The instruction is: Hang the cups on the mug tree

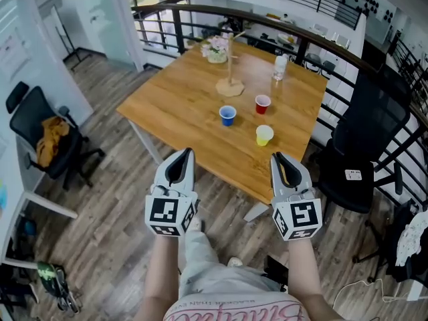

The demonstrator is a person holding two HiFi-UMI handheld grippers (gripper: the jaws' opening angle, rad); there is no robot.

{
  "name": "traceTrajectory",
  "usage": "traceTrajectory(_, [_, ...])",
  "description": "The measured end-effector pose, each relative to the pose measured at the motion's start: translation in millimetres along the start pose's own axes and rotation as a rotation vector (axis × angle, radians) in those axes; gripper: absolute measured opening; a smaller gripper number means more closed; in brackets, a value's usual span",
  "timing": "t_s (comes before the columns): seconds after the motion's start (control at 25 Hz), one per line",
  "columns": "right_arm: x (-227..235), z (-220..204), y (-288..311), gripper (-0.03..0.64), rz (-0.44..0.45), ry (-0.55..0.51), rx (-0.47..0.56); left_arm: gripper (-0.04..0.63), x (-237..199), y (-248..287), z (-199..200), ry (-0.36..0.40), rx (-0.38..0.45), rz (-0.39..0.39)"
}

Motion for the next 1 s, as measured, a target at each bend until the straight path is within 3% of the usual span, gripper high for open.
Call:
traceTrajectory(0.4, [-6.1,2.0,91.0,0.081,-0.092,0.029,-0.015,0.011,-68.5,77.6,9.8,0.013,0.001,-0.105])
traceTrajectory(0.68, [-3.8,-0.3,150.8,0.164,-0.159,0.014,-0.054,0.011,-115.4,134.4,10.9,-0.007,-0.004,-0.184])
traceTrajectory(0.84, [-6.4,-5.4,180.7,0.257,-0.205,0.018,-0.078,0.011,-140.1,162.1,11.5,-0.013,-0.008,-0.234])
traceTrajectory(1.0, [-14.2,-15.4,203.8,0.268,-0.214,0.031,-0.114,0.011,-156.6,181.1,8.9,-0.017,-0.026,-0.270])
Point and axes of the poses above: the fingertips, and each gripper's own axes: y forward along the fingers, x to its right, z out of its top, the point moved 1 cm from there along -y, backward along the fingers, and after that the axes turned 7 degrees about -y, right-handed, at the moved point
